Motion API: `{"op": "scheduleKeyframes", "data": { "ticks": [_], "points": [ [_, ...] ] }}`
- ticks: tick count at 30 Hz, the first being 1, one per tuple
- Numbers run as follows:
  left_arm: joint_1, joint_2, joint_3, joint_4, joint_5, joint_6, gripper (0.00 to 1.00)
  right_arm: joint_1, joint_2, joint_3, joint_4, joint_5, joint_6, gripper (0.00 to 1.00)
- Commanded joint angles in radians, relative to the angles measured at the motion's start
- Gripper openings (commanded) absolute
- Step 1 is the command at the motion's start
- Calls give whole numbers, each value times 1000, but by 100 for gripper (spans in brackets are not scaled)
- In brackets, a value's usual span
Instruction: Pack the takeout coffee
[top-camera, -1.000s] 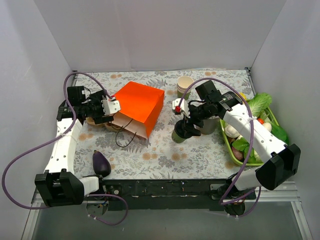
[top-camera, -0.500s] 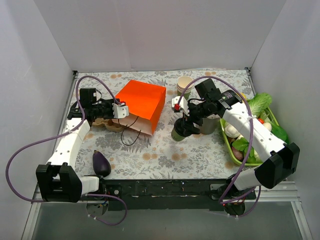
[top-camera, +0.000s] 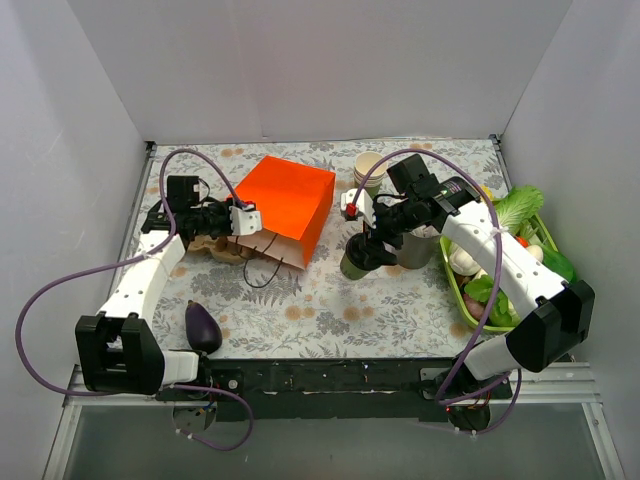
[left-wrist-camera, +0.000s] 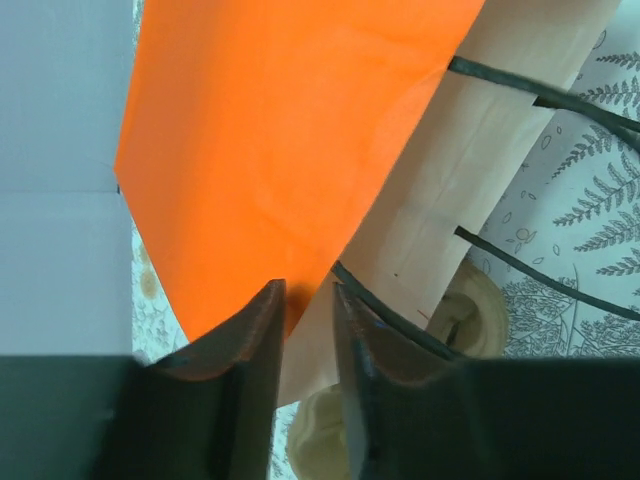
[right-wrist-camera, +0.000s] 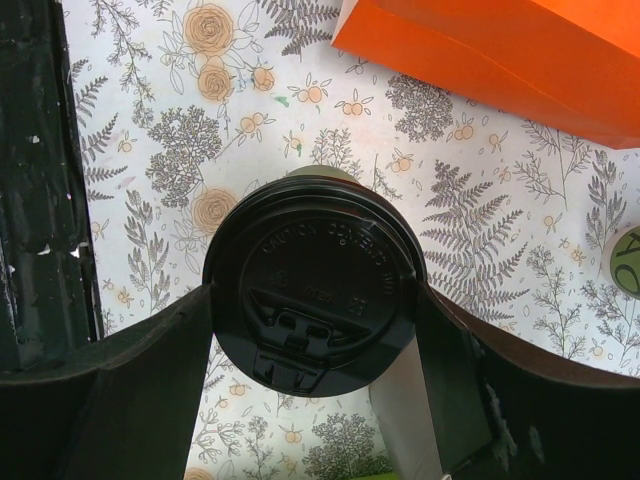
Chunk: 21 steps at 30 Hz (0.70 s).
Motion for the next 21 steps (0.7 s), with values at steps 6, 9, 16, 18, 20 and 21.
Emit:
{"op": "scheduleKeyframes", "data": {
  "ticks": [6,9,16,18,20,21],
  "points": [
    [-21,-80,-117,132,-37,74,55,4,-9,40,20,-14,13,1],
    [-25,-78,-139,182,-51,81,56,4,-9,42,19,-11,13,1],
    [-24,-83,-107,219,-39,28,59,4,-15,36,22,-5,21,1],
    [-19,-87,-88,228,-26,3,61,4,-18,37,19,0,21,1],
    [-3,-86,-52,202,7,8,66,4,-20,39,17,3,21,1],
    [25,-87,-50,182,23,21,67,4,-18,40,16,5,19,1]
  ]
}}
